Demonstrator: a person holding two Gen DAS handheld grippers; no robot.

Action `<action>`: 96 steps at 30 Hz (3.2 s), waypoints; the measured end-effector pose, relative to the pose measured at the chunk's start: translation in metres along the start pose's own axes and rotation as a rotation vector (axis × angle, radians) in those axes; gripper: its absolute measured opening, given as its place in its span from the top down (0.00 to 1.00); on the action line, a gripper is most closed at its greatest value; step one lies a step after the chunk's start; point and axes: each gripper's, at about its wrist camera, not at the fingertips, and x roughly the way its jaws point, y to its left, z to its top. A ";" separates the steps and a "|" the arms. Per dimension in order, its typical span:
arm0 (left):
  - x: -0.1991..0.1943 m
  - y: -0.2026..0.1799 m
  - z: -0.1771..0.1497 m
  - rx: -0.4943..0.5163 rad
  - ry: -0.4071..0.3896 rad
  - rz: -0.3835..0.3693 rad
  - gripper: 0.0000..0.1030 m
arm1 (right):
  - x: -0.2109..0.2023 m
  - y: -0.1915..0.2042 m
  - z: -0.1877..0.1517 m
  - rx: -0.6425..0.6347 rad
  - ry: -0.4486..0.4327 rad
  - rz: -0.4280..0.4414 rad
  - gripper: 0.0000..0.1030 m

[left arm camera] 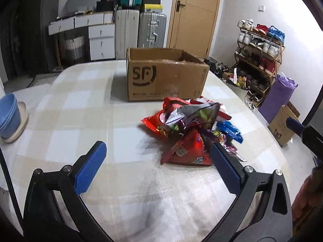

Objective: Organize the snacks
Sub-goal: 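Withdraw both grippers from the box back toward the snack pile, then grasp the red chip bag with the left gripper, then grasp the purple-and-white snack bag with the right gripper while the left holds the red bag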

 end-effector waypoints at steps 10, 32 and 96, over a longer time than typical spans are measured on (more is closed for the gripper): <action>0.076 -0.014 0.021 -0.010 0.083 0.003 0.01 | 0.027 -0.008 -0.012 0.004 0.060 0.014 0.04; 0.154 -0.033 0.038 -0.050 0.189 -0.092 0.46 | 0.039 -0.029 -0.021 0.042 0.092 0.022 0.04; 0.083 0.062 -0.012 -0.218 0.163 -0.164 0.65 | 0.209 0.030 -0.006 -0.342 0.583 0.058 0.56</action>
